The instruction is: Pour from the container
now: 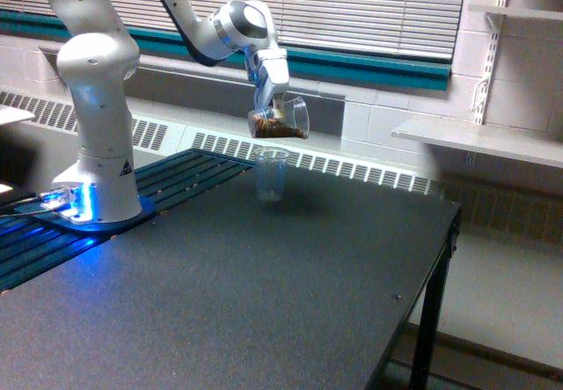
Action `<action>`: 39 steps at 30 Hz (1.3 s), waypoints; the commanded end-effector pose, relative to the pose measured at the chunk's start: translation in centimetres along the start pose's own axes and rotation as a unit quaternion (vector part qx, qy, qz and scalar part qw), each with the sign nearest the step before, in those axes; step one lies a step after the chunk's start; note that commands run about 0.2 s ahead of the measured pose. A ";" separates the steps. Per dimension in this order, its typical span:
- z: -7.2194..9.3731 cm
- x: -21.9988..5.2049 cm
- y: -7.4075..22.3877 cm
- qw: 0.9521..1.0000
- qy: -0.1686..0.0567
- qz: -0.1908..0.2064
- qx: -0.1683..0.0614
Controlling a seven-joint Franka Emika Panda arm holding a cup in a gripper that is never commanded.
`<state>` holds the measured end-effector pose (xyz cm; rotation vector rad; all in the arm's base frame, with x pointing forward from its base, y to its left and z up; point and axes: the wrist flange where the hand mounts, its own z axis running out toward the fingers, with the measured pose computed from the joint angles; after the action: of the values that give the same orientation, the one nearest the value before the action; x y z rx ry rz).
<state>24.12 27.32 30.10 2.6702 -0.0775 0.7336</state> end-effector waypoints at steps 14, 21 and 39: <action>-2.1 -3.7 -2.6 0.999 -0.008 0.021 -0.028; -2.6 -4.6 -3.3 0.999 -0.009 0.023 -0.038; -3.1 -5.6 -4.6 0.998 -0.033 0.028 -0.038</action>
<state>18.27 32.17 27.97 2.6181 -0.1531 0.6534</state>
